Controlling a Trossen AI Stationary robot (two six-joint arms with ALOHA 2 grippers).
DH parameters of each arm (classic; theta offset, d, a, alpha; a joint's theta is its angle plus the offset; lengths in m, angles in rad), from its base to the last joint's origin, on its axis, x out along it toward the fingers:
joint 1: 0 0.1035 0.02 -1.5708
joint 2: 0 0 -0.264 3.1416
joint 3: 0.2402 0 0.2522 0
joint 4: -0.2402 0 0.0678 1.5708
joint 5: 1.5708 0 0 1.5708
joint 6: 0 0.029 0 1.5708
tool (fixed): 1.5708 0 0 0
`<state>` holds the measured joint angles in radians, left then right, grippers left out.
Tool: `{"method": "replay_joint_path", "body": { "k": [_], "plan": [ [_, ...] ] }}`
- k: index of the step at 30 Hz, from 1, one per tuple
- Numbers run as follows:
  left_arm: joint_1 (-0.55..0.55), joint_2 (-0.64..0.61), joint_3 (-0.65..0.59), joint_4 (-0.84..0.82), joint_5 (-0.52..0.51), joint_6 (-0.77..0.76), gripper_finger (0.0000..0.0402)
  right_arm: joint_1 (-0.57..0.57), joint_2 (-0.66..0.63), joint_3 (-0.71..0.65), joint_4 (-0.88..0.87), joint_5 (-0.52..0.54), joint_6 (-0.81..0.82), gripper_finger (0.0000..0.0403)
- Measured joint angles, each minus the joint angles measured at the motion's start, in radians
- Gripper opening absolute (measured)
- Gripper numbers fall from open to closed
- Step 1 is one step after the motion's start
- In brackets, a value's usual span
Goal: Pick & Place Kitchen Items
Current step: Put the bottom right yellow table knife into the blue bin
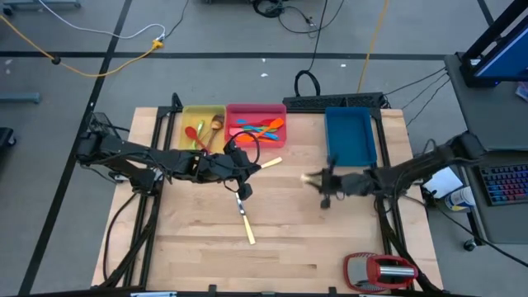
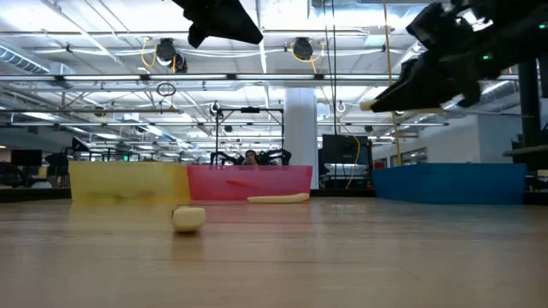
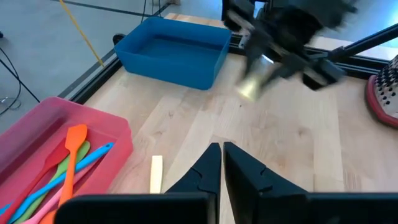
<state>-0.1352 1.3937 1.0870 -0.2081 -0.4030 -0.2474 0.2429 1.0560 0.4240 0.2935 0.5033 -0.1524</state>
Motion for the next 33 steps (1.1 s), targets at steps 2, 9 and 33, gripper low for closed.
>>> {"method": "replay_joint_path", "body": {
  "k": [2, 9, 33],
  "plan": [
    [0.0, 0.0, 0.0, 0.0, 0.0, 0.0, 0.0025, -0.063, -0.042, 0.0, -0.019, 0.053, -0.009, 0.0083],
    [0.0, 0.0, 0.0, 0.0, 0.0, 0.0, 0.0026, -0.332, -0.133, 0.0, -0.023, 0.231, 0.006, 0.0083],
    [0.0, 0.0, 0.0, 0.001, 0.0, 0.006, 0.0026, -0.892, 0.201, 0.001, 0.018, 0.099, 0.22, 0.0084]
  ]
}}
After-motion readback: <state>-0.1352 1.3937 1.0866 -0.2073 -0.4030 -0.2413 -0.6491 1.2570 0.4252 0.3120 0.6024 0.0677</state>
